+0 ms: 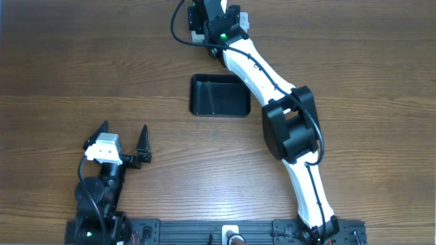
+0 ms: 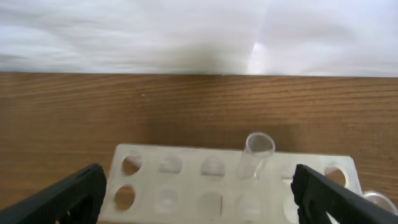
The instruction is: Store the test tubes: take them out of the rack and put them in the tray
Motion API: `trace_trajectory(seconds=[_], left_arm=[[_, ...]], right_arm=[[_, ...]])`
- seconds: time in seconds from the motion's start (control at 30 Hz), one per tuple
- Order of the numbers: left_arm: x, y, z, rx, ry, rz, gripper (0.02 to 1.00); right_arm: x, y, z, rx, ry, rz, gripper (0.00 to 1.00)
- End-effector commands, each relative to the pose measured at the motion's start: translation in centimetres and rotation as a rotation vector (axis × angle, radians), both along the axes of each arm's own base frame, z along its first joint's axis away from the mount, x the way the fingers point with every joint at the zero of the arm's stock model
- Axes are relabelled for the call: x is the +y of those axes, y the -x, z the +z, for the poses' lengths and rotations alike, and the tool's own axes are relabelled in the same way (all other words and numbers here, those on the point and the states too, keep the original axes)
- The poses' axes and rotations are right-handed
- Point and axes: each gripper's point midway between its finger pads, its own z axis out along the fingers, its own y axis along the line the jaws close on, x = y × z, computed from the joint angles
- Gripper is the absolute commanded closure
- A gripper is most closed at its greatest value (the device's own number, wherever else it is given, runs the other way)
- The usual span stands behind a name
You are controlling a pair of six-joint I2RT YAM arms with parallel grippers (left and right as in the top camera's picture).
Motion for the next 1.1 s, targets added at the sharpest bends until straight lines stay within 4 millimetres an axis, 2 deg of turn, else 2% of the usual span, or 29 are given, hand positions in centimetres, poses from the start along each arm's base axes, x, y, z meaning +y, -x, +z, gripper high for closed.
trace_trajectory(seconds=[0.03,0.27,0.47,0.9,1.1], left_arm=[[-0.1,0.0,-0.1,-0.003,-0.014,-0.008,0.020],[-0.1,0.0,-0.1,-0.003,-0.014,-0.008,0.018],[-0.1,0.0,-0.1,-0.003,-0.014,-0.008,0.018],[-0.1,0.0,-0.1,-0.003,-0.014,-0.008,0.020],[-0.1,0.0,-0.1,-0.003,-0.014,-0.008,0.018]], right_arm=[[-0.7,-1.1,0.4,-0.044,0.047,-0.029,0.056],[-2.0,-1.8,0.3,-0.052,0.042,-0.050,0.099],[-2.1,-2.0,-0.6,-0.047,0.045,-0.053,0.163],[-3.0,-2.4,-1.0,-0.043,0.047,-0.067,0.443],[-3.5,-2.6,-1.0,-0.043,0.047,-0.076,0.483]])
